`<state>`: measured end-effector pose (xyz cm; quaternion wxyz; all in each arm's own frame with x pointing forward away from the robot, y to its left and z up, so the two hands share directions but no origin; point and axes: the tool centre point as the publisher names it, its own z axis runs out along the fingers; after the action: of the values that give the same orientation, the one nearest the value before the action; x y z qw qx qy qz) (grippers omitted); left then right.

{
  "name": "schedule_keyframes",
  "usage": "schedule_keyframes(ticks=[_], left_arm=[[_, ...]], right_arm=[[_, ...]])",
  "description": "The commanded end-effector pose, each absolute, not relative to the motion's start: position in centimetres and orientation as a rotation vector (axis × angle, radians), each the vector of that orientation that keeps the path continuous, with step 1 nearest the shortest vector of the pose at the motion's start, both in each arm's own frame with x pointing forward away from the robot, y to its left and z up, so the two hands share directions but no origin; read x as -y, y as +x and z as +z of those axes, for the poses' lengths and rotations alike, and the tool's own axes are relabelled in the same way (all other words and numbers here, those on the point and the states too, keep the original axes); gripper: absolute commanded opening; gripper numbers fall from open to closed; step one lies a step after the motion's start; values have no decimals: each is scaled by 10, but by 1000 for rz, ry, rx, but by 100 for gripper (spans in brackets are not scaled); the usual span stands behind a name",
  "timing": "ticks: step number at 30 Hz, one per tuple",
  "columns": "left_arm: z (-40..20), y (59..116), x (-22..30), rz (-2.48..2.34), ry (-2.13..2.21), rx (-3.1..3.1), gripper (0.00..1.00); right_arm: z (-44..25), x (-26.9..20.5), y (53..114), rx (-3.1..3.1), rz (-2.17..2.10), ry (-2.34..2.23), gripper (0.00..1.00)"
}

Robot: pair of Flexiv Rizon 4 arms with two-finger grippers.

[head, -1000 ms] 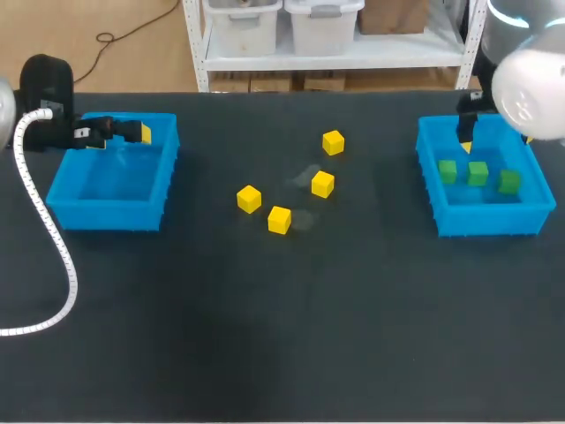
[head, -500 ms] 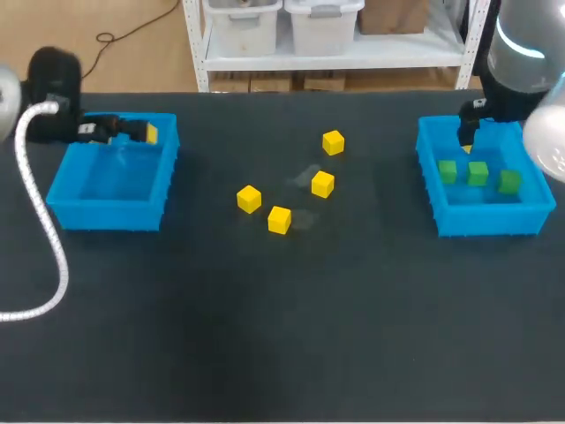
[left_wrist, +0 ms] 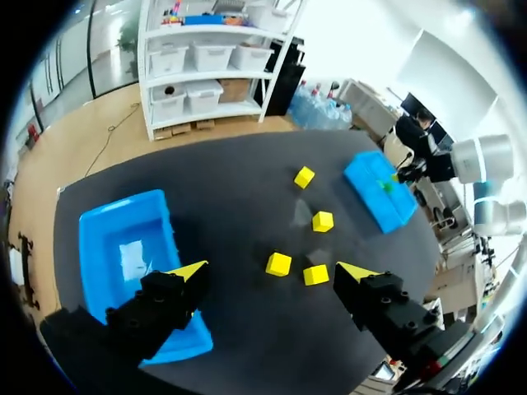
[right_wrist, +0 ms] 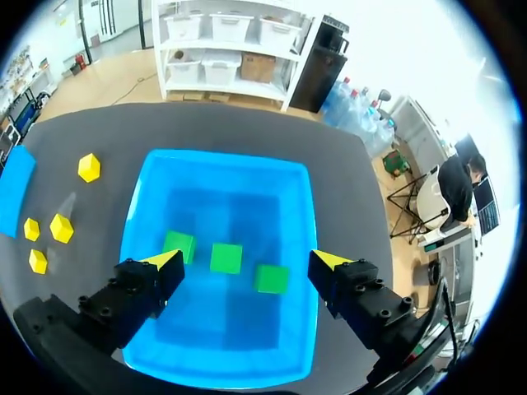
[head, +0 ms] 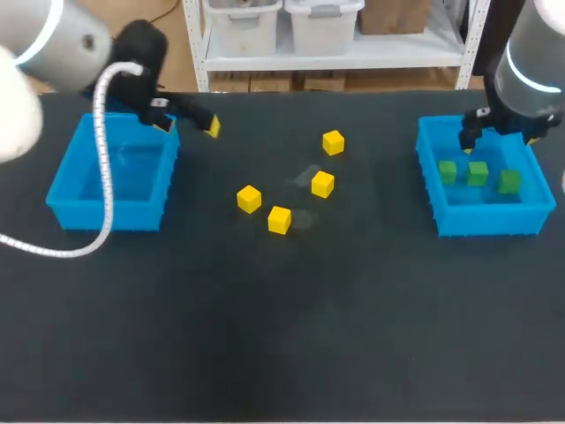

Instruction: Put the green cubes in the right bin and the yellow cubes in the left bin.

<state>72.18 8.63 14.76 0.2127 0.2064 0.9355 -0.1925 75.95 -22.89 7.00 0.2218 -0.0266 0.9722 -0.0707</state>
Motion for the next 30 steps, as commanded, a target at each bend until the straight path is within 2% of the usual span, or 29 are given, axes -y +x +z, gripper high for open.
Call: schedule_keyframes(ticks=[1, 15, 30], left_arm=[[121, 745, -59, -415, 662, -2772, 100], [62, 734, -28, -371, 804, -2923, 100], [10, 730, -20, -349, 820, -3027, 100]], right_arm=[[69, 230, 755, -2319, -165, -96, 100], [69, 230, 755, -2319, -165, -96, 100], [69, 230, 755, -2319, -165, -96, 100]])
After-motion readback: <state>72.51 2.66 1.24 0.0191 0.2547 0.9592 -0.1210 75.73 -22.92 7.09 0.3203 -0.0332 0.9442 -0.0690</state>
